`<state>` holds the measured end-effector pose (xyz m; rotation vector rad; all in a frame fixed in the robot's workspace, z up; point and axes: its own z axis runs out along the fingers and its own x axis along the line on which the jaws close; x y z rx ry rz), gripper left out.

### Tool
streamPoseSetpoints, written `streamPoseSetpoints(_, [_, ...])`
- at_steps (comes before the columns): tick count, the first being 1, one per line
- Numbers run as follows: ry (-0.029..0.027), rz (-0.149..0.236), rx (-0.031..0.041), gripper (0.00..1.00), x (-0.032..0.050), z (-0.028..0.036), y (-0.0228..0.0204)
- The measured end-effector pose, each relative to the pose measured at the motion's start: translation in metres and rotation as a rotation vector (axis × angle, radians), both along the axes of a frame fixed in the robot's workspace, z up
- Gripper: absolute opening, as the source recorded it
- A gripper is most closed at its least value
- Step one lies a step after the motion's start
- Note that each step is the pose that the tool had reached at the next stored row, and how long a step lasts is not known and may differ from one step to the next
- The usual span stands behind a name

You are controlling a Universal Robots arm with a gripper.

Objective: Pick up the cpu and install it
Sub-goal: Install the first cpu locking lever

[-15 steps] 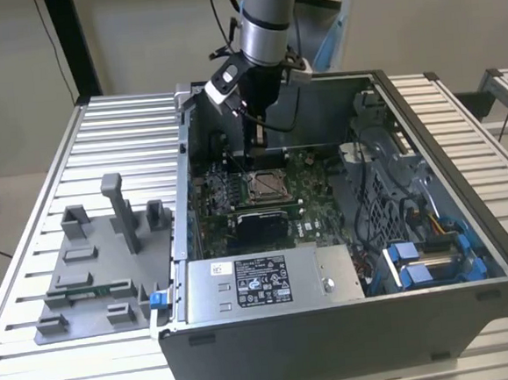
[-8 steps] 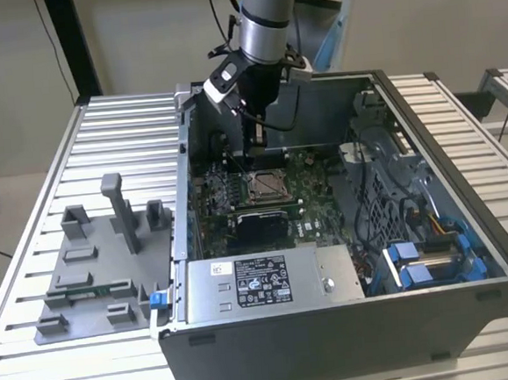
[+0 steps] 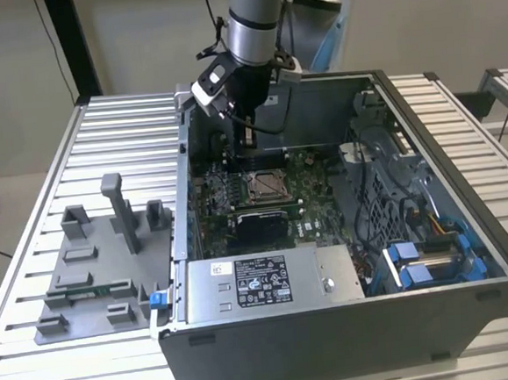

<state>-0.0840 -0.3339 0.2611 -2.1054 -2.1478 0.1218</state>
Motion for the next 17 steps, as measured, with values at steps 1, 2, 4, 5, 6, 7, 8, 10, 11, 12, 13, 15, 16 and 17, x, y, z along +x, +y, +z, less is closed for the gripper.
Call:
streamPoseSetpoints(1, [-0.0045,0.0,0.0136,0.0,-0.0022,-0.0001,0.0])
streamPoseSetpoints(2, [-0.0102,0.0,0.0262,0.0,-0.004,-0.0002,0.0])
streamPoseSetpoints(4, [-0.024,0.0,0.0506,0.0,-0.0092,-0.0004,0.0])
streamPoseSetpoints(5, [-0.03,0.0,0.0587,0.0,-0.0124,-0.0006,0.0])
streamPoseSetpoints(6, [-0.0365,0.0,0.0674,0.0,-0.0162,-0.0008,0.0])
streamPoseSetpoints(7, [-0.0421,0.0,0.0747,0.0,-0.0203,-0.0011,0.0])
streamPoseSetpoints(8, [-0.0476,0.0,0.081,0.0,-0.0244,-0.0014,0.0])
streamPoseSetpoints(10, [-0.057,0.001,0.0934,0.0,-0.0296,-0.0023,0.0])
streamPoseSetpoints(11, [-0.0606,0.001,0.0998,0.0,-0.0316,-0.0028,0.0])
streamPoseSetpoints(12, [-0.0642,0.001,0.106,0.0,-0.0334,-0.0033,0.0])
streamPoseSetpoints(13, [-0.0688,0.001,0.1114,0.0,-0.0352,-0.0037,-0.0003])
streamPoseSetpoints(15, [-0.075,0.001,0.1164,0.0,-0.0374,-0.0045,-0.0024])
streamPoseSetpoints(16, [-0.0777,0.001,0.1205,0.0,-0.038,-0.0051,-0.0041])
streamPoseSetpoints(17, [-0.0808,0.001,0.1274,0.0,-0.0387,-0.0058,-0.0061])
